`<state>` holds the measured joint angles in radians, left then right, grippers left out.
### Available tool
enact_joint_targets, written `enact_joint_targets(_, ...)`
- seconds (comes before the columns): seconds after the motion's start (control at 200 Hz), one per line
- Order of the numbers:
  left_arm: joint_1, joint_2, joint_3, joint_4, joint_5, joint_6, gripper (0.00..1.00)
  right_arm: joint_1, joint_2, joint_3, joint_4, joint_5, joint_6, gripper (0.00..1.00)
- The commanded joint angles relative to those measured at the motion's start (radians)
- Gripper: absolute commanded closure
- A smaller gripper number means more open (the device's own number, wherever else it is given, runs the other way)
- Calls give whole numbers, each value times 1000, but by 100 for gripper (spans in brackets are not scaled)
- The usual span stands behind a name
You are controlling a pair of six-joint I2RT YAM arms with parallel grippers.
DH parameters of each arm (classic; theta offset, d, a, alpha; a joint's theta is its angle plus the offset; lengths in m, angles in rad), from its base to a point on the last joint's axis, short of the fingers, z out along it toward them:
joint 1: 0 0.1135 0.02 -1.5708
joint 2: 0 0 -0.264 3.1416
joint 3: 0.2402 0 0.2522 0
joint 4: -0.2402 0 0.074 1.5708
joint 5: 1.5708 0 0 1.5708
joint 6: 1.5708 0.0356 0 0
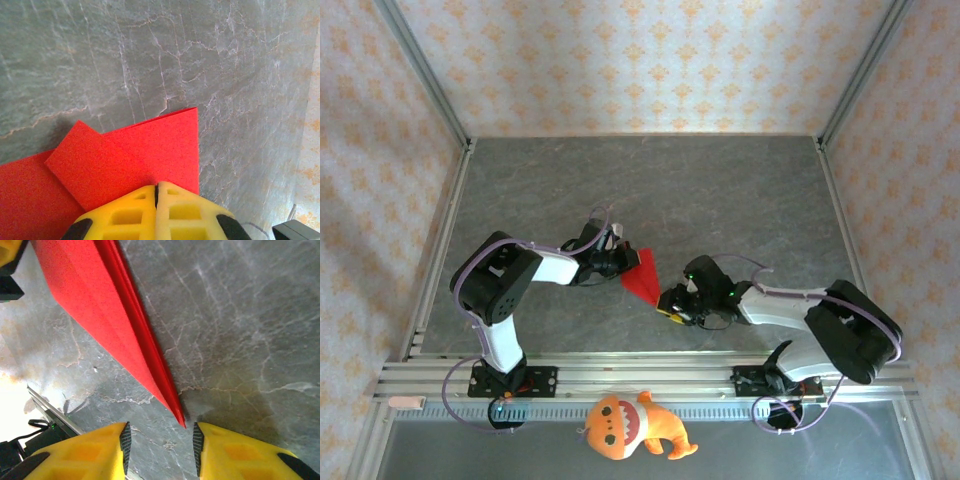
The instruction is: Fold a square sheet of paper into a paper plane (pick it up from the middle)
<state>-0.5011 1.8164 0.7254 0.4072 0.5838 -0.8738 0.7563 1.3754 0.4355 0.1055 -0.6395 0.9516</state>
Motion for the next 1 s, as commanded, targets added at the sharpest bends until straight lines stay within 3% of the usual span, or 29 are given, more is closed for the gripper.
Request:
enact_joint_targets(0.0, 10, 42, -45, -113, -27, -6, 100, 3, 14, -6, 48, -15, 20, 60)
enact_joint_targets(0.31, 9, 43, -44, -115, -21, -11, 100, 3, 69, 79, 12, 1, -52, 61)
enact_joint_targets(0.991, 6, 36, -23, -125, -28, -21, 100, -1, -3, 30, 136, 35, -24, 61)
